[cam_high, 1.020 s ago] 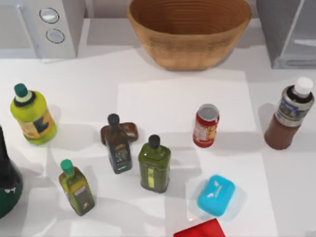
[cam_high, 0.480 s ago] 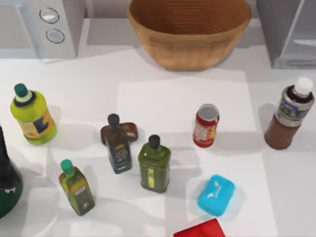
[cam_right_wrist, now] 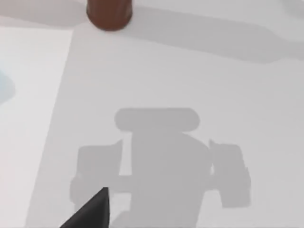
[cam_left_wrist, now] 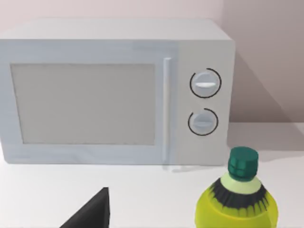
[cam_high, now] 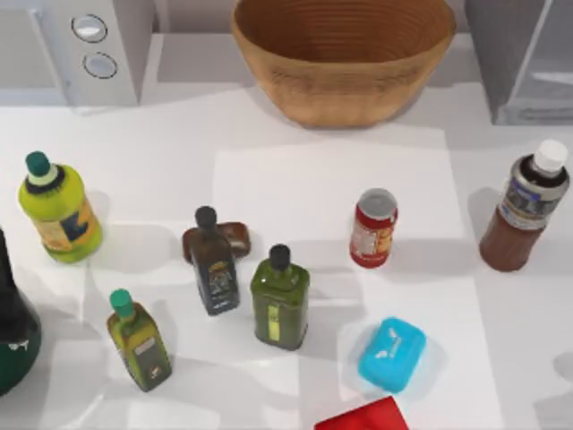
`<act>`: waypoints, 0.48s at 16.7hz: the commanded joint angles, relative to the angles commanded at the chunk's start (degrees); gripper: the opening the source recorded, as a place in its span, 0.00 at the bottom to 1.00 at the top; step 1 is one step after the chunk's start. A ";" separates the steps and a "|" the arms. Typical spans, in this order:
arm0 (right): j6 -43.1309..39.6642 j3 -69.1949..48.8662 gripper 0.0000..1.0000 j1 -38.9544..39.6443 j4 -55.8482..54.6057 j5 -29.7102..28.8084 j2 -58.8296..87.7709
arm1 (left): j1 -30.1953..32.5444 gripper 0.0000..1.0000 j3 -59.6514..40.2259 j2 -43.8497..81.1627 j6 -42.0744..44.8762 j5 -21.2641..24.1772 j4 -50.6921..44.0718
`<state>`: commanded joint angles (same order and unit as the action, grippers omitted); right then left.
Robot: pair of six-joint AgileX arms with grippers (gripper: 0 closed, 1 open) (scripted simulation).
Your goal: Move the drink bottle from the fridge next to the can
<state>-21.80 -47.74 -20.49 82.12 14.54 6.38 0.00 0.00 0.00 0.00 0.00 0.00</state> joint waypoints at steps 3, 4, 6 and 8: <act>-17.65 -5.52 1.00 -14.57 -0.69 8.87 16.55 | 0.00 1.00 0.00 0.00 0.00 0.00 0.00; -24.52 -7.41 1.00 -19.77 -0.86 11.83 22.98 | 0.00 1.00 0.00 0.00 0.00 0.00 0.00; -38.67 -11.24 1.00 -30.96 -0.96 17.53 36.53 | 0.00 1.00 0.00 0.00 0.00 0.00 0.00; -52.27 -14.98 1.00 -42.67 -0.78 22.79 50.22 | 0.00 1.00 0.00 0.00 0.00 0.00 0.00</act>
<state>-74.07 -62.72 -63.16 81.35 37.33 56.60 0.00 0.00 0.00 0.00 0.00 0.00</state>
